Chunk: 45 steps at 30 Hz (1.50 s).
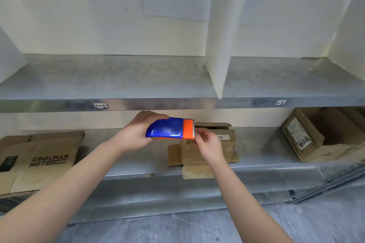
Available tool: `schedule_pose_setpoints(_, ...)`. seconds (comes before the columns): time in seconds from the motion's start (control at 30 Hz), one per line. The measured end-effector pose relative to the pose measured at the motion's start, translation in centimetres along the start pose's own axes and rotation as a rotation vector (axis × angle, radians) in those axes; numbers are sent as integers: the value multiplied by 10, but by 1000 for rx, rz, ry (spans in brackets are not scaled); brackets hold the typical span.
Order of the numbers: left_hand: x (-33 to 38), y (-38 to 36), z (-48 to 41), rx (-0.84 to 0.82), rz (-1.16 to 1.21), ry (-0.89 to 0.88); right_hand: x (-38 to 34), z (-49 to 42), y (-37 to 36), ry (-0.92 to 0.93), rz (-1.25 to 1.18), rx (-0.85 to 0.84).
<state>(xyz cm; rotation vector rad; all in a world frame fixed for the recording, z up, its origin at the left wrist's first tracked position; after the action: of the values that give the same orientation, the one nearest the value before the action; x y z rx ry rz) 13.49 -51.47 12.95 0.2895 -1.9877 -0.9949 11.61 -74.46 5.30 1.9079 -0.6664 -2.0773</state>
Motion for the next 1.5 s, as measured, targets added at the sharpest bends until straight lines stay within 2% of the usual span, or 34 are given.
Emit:
schedule_pose_setpoints(0.1, 18, -21, -20, -1, -21, 20, 8, -13, 42, 48, 240, 61)
schedule_pose_setpoints(0.2, 32, -40, -35, -3, -21, 49, 20, -23, 79, 51, 328, 115)
schedule_pose_setpoints(0.33, 39, -54, -51, -21, 8, 124, 36, -37, 105, 11, 274, 85)
schedule_pose_setpoints(0.5, 22, -39, -44, -36, 31, 275, 79, -68, 154, -181, 136, 78)
schedule_pose_setpoints(0.6, 11, -36, -44, -111, -6, 342, 96, -78, 172, -237, 128, 71)
schedule_pose_setpoints(0.83, -12, -50, -63, -237, -122, 551, 113, -91, 166, -292, 259, 16)
schedule_pose_setpoints(1.1, -43, -68, -75, -335, -67, 619, 133, -101, 155, -297, 348, -28)
schedule_pose_setpoints(1.33, -63, -72, -62, -357, -99, 690, 165, -107, 126, -325, 361, -91)
schedule_pose_setpoints(1.5, -69, -76, -54, -376, -83, 734, 169, -98, 103, -264, 350, -75)
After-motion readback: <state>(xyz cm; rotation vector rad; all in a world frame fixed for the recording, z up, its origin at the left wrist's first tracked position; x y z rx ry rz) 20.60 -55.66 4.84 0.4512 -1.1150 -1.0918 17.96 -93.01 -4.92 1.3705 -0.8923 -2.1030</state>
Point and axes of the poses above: each hand's wrist, its own z-axis away from the middle knuckle, its own y-axis out of the back of the hand, x = y × z, the point moved 6 cm from there along -z, towards the middle knuckle, and after that the axes turned 12 degrees about z, right-handed, at the moved point
